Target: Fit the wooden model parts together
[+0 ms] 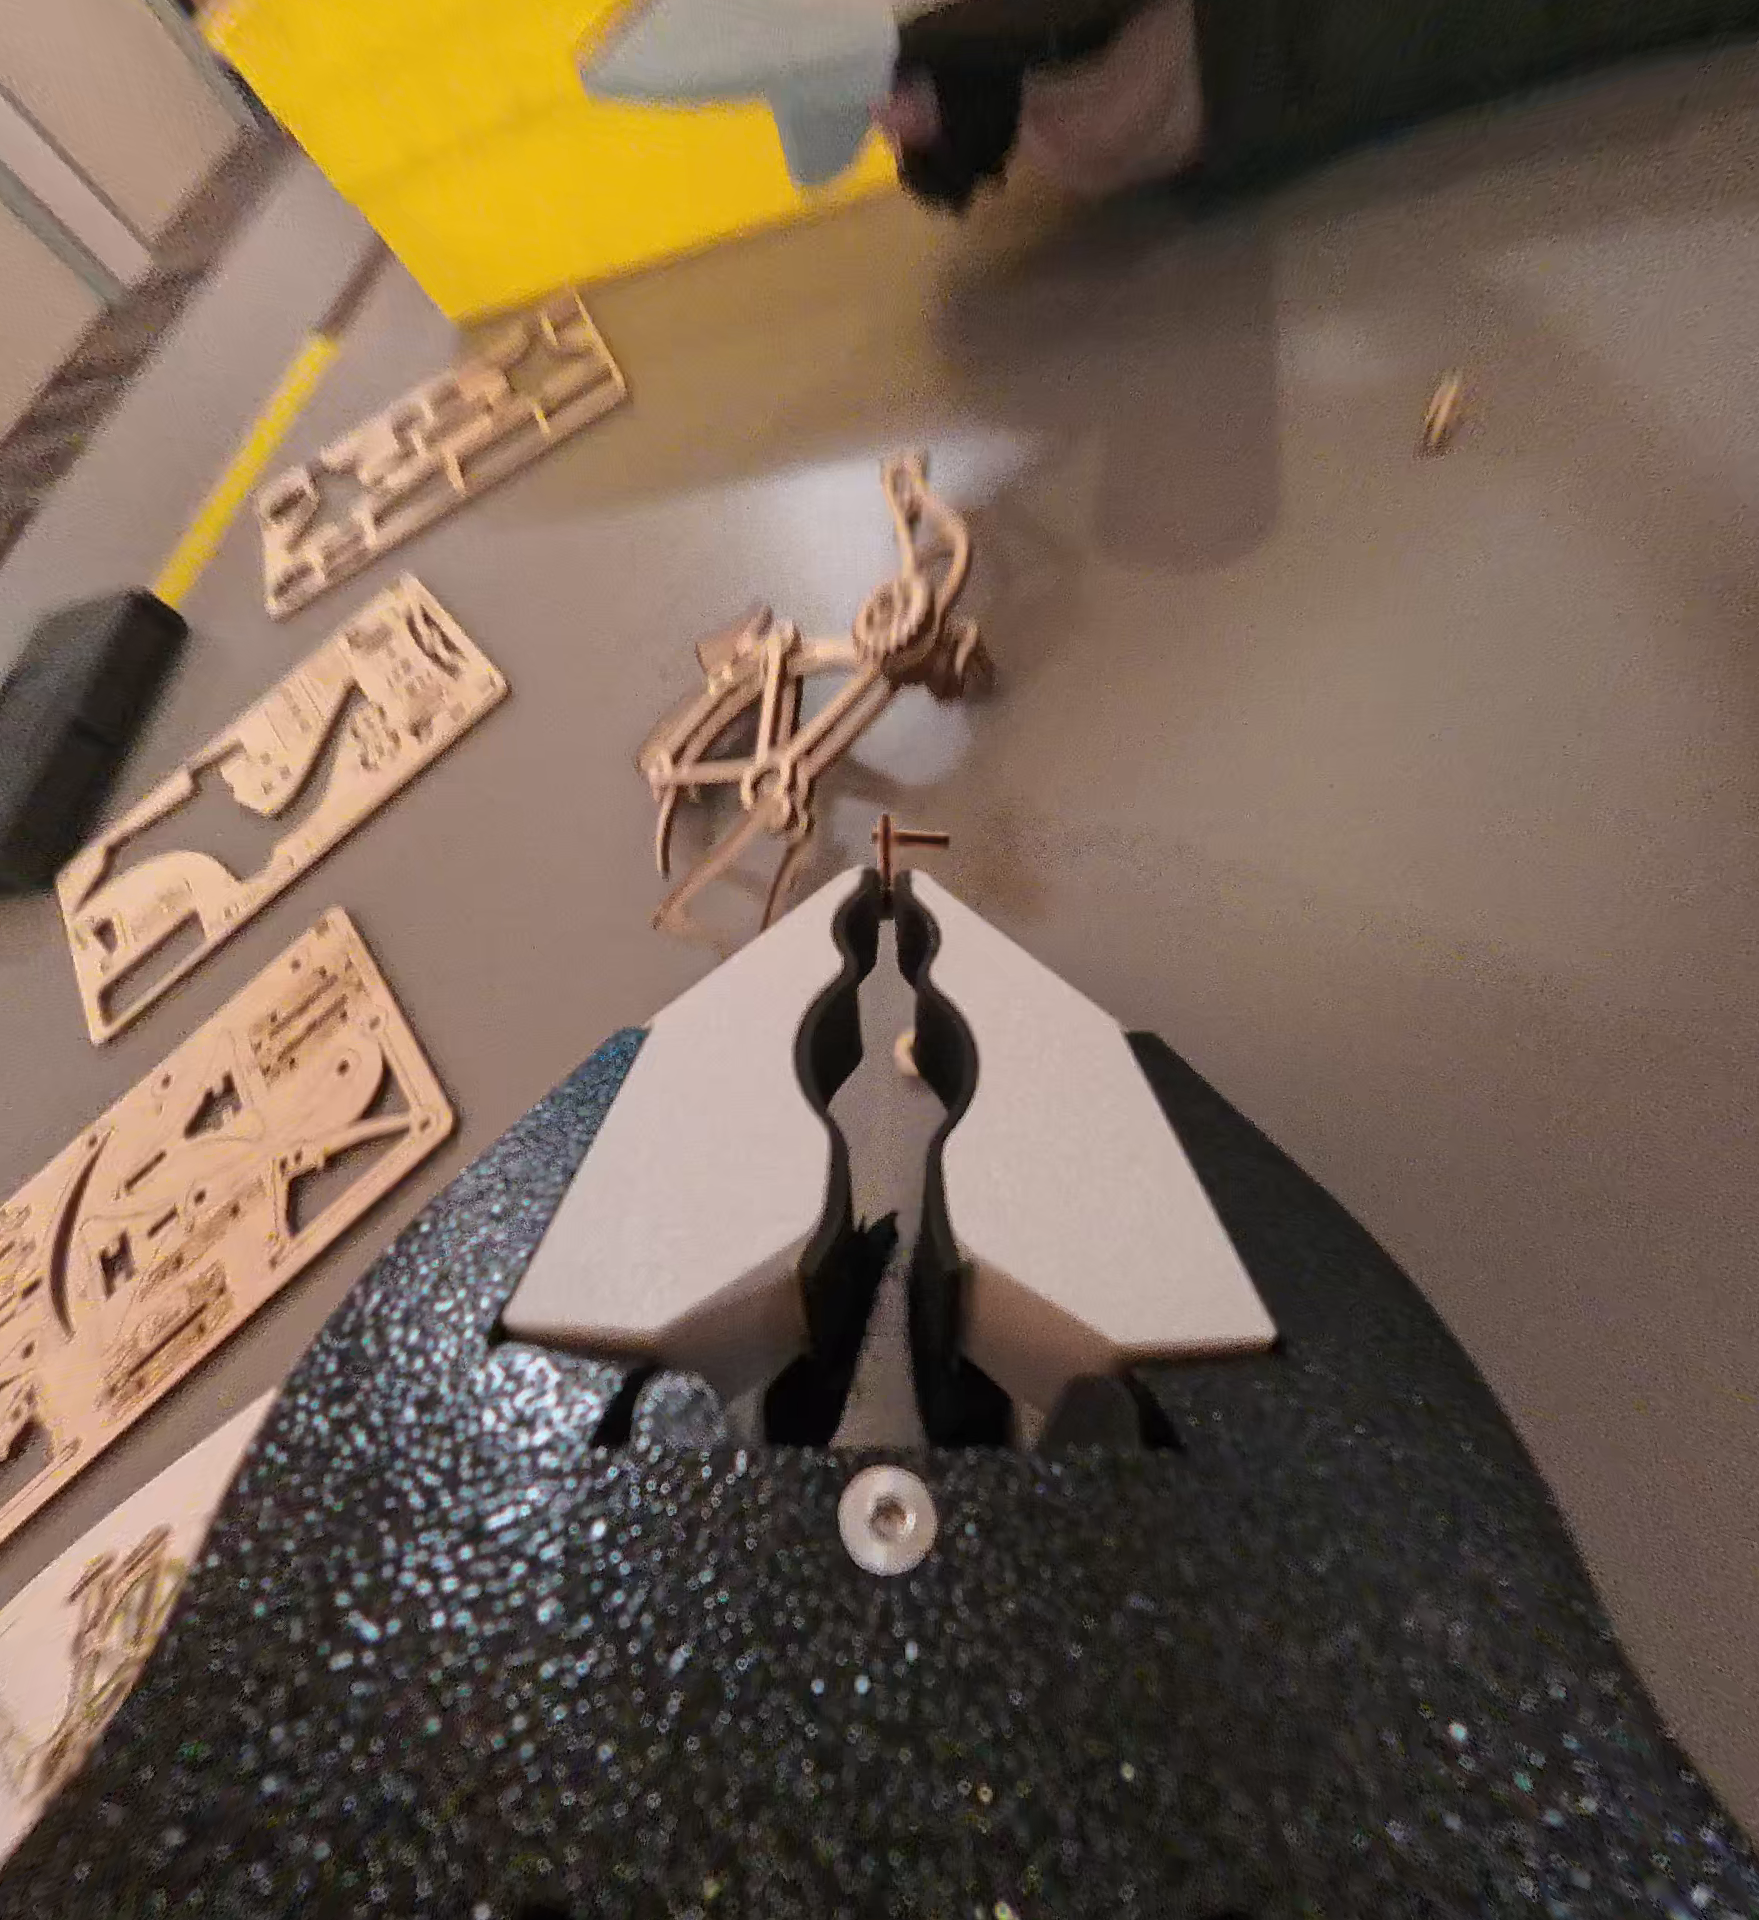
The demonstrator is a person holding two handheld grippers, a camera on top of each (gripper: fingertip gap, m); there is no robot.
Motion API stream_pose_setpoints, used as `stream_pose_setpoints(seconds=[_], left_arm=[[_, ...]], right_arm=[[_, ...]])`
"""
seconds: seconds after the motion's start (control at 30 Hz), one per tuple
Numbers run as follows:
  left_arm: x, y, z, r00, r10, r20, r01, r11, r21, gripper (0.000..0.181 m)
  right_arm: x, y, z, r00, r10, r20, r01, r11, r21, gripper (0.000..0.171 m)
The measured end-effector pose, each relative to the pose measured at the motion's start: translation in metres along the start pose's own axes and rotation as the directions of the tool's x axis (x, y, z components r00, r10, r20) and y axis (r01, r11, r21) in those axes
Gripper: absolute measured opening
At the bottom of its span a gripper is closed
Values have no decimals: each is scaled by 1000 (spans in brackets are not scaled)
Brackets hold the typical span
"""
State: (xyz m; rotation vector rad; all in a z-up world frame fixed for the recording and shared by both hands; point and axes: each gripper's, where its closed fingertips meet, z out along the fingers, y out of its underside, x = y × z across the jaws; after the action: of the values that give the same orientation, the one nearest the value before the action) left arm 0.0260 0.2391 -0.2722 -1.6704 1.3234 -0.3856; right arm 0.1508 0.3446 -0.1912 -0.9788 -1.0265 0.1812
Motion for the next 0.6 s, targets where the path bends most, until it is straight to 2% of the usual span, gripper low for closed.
stream_pose_setpoints(seconds=[0.03,0.1,0.13,0.2,0.23,0.33,0.47,0.6], left_arm=[[2,-14,-4,999,-41,-13,42,997,67,0],[13,-40,-13,979,-161,-126,182,967,180,0],[18,-49,-17,959,-211,-191,251,943,217,0],[25,-57,-22,911,-290,-294,361,905,226,0],[26,-56,-21,885,-334,-323,410,889,205,0],[32,-60,-22,785,-441,-435,550,819,163,1],[43,-65,-25,659,-504,-558,653,751,93,0],[51,-59,-20,626,-528,-573,660,751,29,1]], right_arm=[[-4,-6,-1,999,34,36,-35,999,20,19],[-32,-25,-4,962,136,236,-149,988,40,20],[-49,-38,-8,915,179,362,-209,977,44,20],[-79,-68,-20,802,202,562,-277,960,51,21],[-90,-80,-26,765,181,618,-275,960,60,23],[-112,-98,-36,743,52,667,-175,977,119,26],[-135,-98,-40,725,-70,685,-43,988,146,30],[-149,-104,-42,711,-114,694,-18,984,180,27]])
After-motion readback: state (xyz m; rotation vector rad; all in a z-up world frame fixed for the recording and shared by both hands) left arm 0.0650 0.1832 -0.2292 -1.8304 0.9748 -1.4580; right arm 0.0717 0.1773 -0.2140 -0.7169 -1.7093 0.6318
